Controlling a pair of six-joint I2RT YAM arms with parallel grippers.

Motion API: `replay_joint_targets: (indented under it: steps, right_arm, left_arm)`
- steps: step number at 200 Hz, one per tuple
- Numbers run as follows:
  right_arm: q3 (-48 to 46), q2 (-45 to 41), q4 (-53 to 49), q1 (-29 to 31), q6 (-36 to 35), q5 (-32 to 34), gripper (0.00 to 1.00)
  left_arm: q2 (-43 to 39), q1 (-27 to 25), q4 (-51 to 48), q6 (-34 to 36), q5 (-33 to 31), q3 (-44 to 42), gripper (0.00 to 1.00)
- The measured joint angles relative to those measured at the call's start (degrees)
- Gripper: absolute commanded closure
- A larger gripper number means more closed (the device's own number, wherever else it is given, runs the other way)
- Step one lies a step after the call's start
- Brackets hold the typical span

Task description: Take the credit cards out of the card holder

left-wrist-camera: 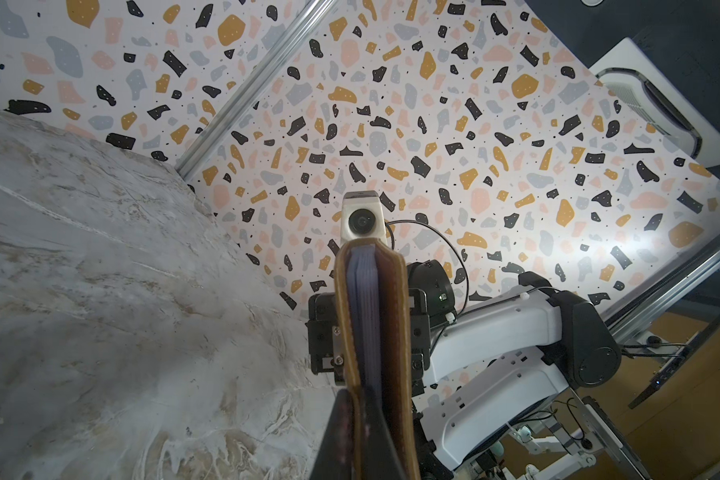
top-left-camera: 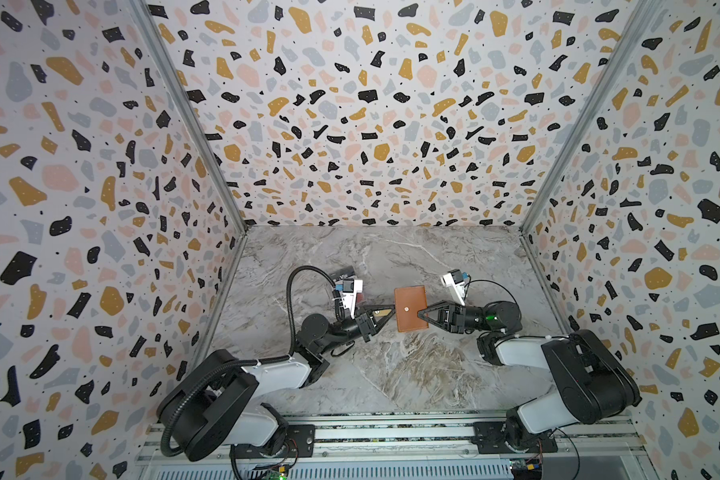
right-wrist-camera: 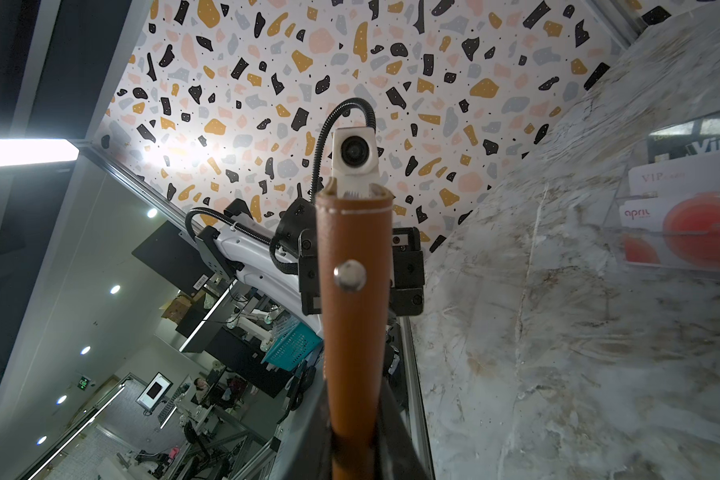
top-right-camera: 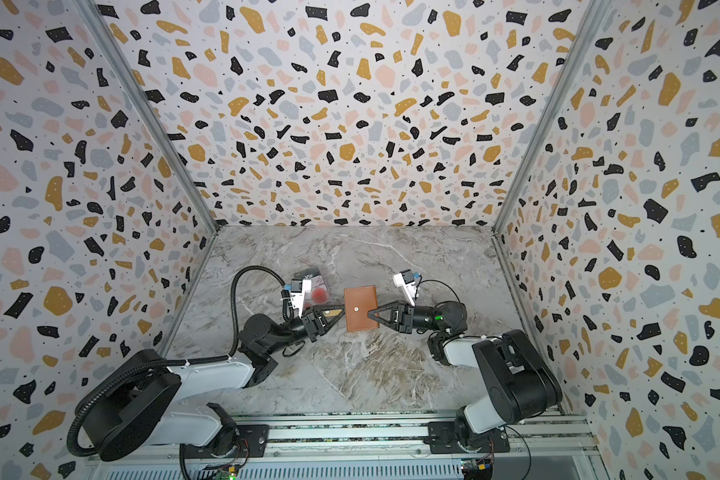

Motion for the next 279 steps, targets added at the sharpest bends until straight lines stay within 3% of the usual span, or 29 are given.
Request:
replay_joint_targets:
  steps: [46, 83, 105, 121, 144, 172, 203, 244, 279]
  right_arm:
    - [0.1, -2.5, -3.2, 0.8, -4.7, 0.0, 0.88]
    - [0.2, -2.5, -3.7, 1.5, -6.1, -0.5, 0.87]
    - [0.5, -2.5, -4.2, 1.5, -6.6, -0.6, 0.74]
    - [1.2, -2.5, -7.5, 1.8, -8.2, -0.5, 0.58]
    - [3.1, -5.4, -22.1, 2.0, -16.4, 1.2, 0.39]
    - [9.6, -12.6, -48.1, 2.5, -32.3, 8.8, 0.29]
    - [16.0, -18.9, -68.9, 3.4, -44.9, 21.7, 0.27]
    - [22.1, -20.2, -86.4, 11.8, -53.3, 42.6, 0.27]
    - [24.6, -18.9, -91.8, 17.7, -55.6, 50.9, 0.27]
  left_arm:
    - [0.0, 0.0, 1.4, -0.7, 1.3, 0.1, 0.88]
    - [1.0, 0.2, 2.6, -1.6, 2.5, 0.1, 0.93]
    - [1.0, 0.2, 2.8, -1.9, 2.6, 0.1, 0.98]
    - [1.0, 0.0, 2.6, -1.9, 2.9, 0.2, 1.00]
    - [0.2, -0.1, 0.6, -1.1, 2.6, 0.2, 1.00]
    - [-2.0, -0.1, -5.3, 1.6, 0.8, 0.6, 1.00]
    - [-5.2, -0.1, -16.8, 7.3, -3.5, 3.1, 1.00]
    - [-9.8, -0.1, -30.6, 14.0, -12.2, 5.7, 1.00]
    - [-11.9, -0.1, -38.9, 17.2, -18.8, 6.4, 1.00]
